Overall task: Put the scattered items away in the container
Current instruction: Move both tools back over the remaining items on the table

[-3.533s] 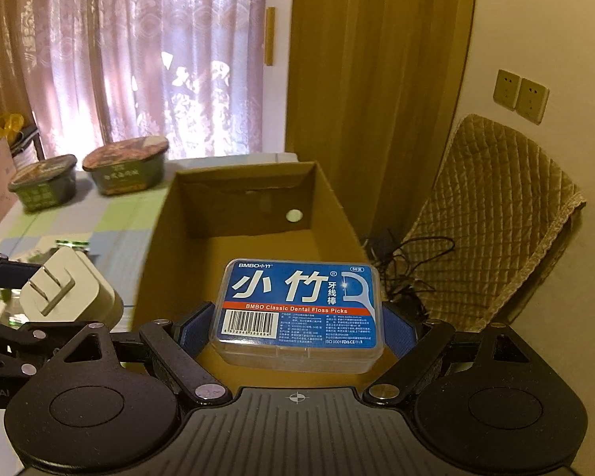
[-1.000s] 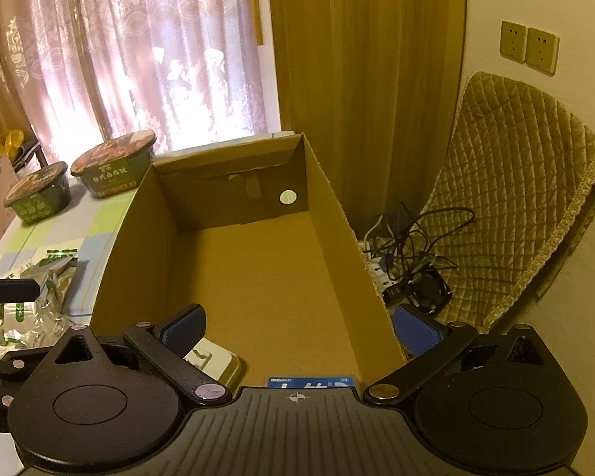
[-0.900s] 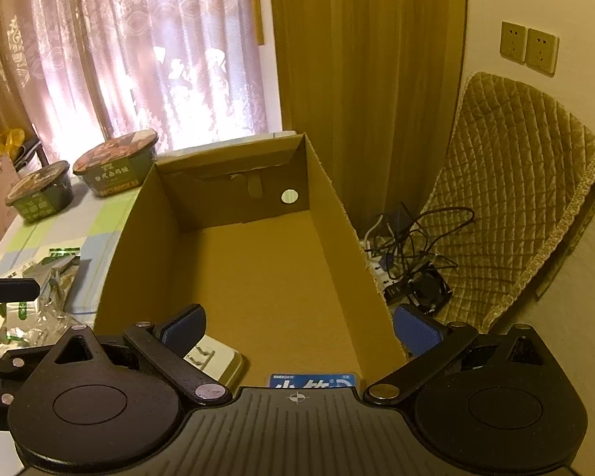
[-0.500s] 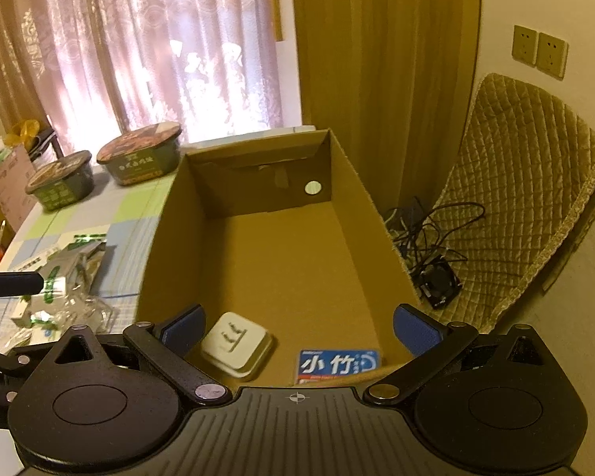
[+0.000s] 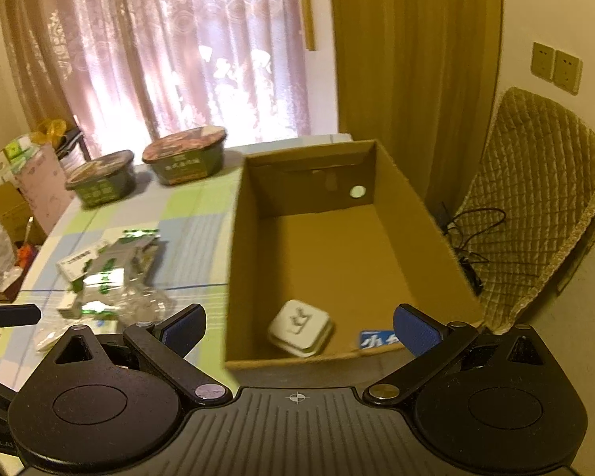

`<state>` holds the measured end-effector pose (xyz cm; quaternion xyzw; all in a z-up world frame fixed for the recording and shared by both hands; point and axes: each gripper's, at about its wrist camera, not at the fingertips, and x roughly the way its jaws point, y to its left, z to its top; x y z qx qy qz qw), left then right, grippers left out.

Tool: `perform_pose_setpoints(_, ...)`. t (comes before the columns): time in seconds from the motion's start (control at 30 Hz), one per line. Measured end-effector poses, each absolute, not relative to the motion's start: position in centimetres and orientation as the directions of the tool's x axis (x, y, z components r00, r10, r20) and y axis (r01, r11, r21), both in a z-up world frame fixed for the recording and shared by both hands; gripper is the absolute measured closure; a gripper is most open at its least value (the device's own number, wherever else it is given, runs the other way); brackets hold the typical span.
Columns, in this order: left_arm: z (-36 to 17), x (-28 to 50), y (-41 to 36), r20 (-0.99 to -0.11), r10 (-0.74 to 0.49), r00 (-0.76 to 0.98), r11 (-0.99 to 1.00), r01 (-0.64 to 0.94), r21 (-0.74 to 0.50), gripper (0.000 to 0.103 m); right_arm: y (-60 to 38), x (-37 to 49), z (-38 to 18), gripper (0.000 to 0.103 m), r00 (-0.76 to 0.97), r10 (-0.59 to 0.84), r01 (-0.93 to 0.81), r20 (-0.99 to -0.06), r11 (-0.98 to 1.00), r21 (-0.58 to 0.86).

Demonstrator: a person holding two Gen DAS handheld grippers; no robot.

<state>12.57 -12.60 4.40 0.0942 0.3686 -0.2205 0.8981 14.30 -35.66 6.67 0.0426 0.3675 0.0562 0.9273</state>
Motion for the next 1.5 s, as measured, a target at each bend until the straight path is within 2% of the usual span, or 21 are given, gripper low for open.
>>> perform_pose_setpoints(0.37,4.1,8.6,-4.1,-0.739,-0.19,0.646,0.943,0.331,0.047,0.001,-28.8,11.9,6.0,0.0,0.685,0.246,-0.178,-0.686,0.969,0.17)
perform_pose_setpoints(0.57,3.8,7.2,-0.5,-0.755,-0.144,0.64,0.967,0.253,0.03,0.001,-25.7,10.6,4.7,0.0,0.639,0.299,-0.249,-0.709,0.952,0.177)
perform_pose_setpoints(0.83,3.2,6.0,1.3,-0.761,-0.143,0.633,0.979,0.204,-0.015,0.001,-23.4,9.1,3.5,0.0,0.605,0.312,-0.315,-0.732,0.939,0.14)
perform_pose_setpoints(1.5,2.2,6.6,0.7,-0.772,-0.162,0.614,0.978,0.204,-0.043,0.001,-22.2,9.7,2.1,0.0,0.553,0.309,-0.354,-0.774,0.928,0.117)
